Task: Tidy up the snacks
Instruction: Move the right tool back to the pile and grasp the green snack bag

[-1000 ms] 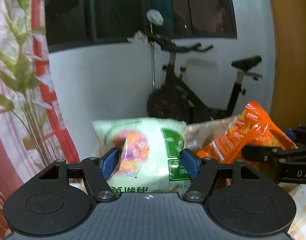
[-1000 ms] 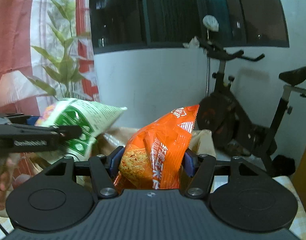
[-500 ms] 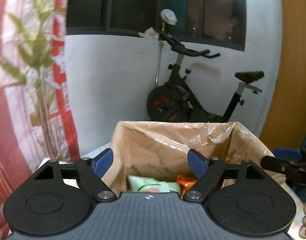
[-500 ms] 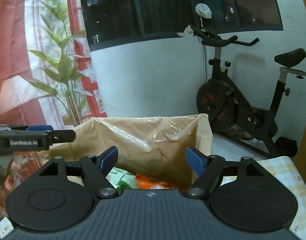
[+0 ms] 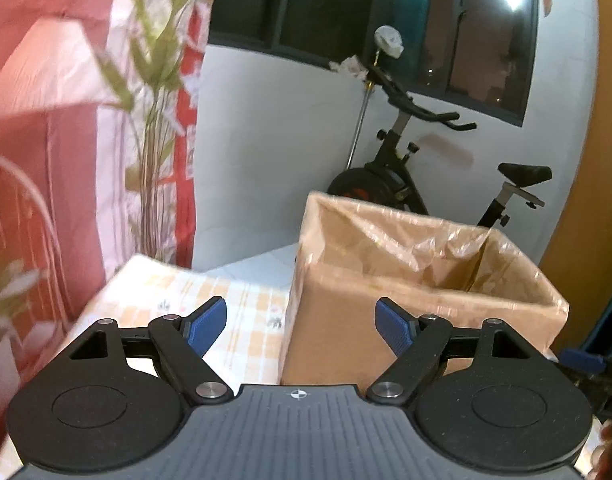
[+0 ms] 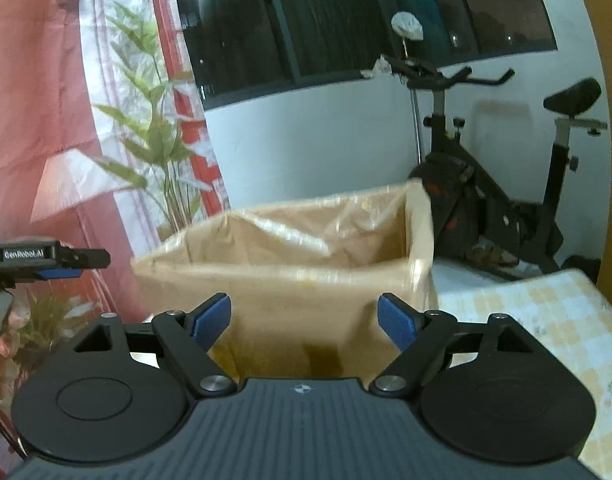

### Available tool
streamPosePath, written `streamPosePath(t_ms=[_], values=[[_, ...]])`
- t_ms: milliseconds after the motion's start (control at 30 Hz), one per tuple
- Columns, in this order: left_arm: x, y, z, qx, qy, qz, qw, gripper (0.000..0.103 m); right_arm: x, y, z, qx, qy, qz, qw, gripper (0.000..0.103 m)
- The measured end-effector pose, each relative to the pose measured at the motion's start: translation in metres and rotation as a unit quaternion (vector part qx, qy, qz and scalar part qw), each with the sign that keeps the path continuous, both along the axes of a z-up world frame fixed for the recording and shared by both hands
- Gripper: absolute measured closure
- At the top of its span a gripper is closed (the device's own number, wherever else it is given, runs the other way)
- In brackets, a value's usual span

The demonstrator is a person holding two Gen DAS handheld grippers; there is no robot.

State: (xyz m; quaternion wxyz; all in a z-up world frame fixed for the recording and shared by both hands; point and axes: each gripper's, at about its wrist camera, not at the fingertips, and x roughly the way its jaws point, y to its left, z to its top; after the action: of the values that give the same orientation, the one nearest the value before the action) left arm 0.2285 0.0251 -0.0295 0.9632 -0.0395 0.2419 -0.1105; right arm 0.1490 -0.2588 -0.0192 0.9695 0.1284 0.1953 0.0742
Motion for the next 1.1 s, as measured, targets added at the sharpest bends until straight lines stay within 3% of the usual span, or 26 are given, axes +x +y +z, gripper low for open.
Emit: streamPosePath(t_ms=[367, 533, 700, 800, 933, 1100], values=[[-0.013, 0.003, -0.05, 0.005, 0.046, 0.008, 0.9989, 0.02, -0.007, 0.024, -0.066, 0.011, 0.123, -0.013, 0.992, 0.014], [-0.011, 0.01, -0.059, 0.004, 0.061, 0.016, 0.998, 0.02, 0.003, 0.024, -0.072, 0.013, 0.141, -0.03, 0.989, 0.003], [-0.004, 0.012, -0.07, 0.002, 0.079, 0.011, 0.9968, 0.02, 0.013, 0.023, -0.091, 0.014, 0.175, -0.029, 0.984, 0.003], [0.004, 0.009, -0.079, 0.007, 0.094, 0.004, 0.9956, 0.02, 0.011, 0.018, -0.101, 0.056, 0.182, -0.02, 0.981, 0.007], [0.021, 0.001, -0.097, 0.014, 0.118, -0.014, 0.9928, 0.02, 0.006, 0.017, -0.098, 0.06, 0.166, -0.002, 0.984, 0.028], [0.041, -0.003, -0.121, 0.007, 0.157, -0.022, 0.9873, 0.02, 0.002, 0.022, -0.095, 0.043, 0.158, 0.005, 0.987, 0.032]])
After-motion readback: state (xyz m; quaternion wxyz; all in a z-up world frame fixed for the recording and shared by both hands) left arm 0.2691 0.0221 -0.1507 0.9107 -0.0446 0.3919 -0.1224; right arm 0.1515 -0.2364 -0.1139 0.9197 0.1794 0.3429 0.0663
